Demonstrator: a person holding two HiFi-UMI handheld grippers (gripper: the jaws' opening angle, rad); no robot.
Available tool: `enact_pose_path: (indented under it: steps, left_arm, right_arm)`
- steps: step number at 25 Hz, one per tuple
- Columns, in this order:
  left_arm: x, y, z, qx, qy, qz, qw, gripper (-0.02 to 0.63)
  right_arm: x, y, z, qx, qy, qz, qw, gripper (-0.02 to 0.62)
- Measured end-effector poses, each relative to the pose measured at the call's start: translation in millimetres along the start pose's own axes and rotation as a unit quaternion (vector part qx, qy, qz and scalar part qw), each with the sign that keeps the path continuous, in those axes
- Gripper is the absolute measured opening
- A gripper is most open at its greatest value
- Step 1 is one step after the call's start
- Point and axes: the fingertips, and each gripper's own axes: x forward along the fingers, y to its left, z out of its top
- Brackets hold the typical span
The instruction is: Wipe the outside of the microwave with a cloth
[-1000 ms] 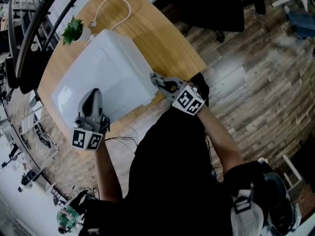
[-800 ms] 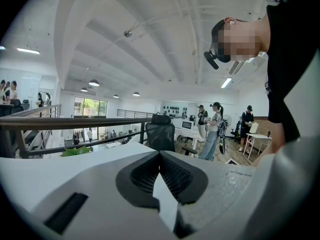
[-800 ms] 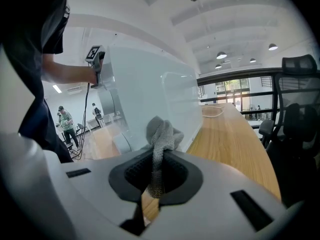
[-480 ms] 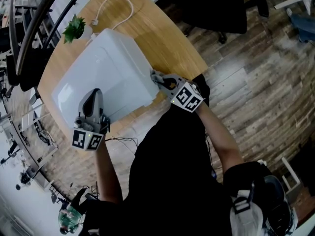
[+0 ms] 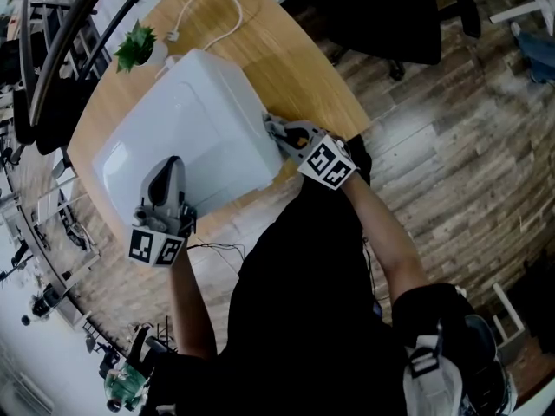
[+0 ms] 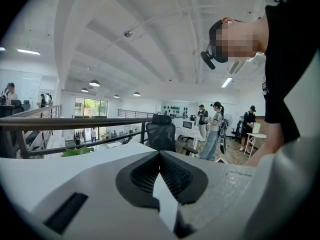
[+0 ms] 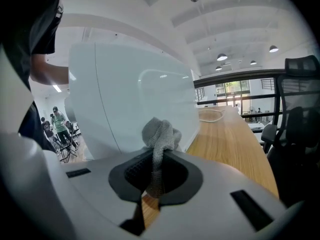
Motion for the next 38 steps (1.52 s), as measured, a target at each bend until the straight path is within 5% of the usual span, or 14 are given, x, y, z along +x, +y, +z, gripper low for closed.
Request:
enact_pose_path:
  steps: [38]
  left_arm:
    - [0.8, 4.3, 2.3, -0.007, -0.004, 0.012, 0.9999, 0.002]
  right_arm:
    - [77.6, -88.2, 57.2, -0.040, 0.009, 0.003, 0.999, 0.017]
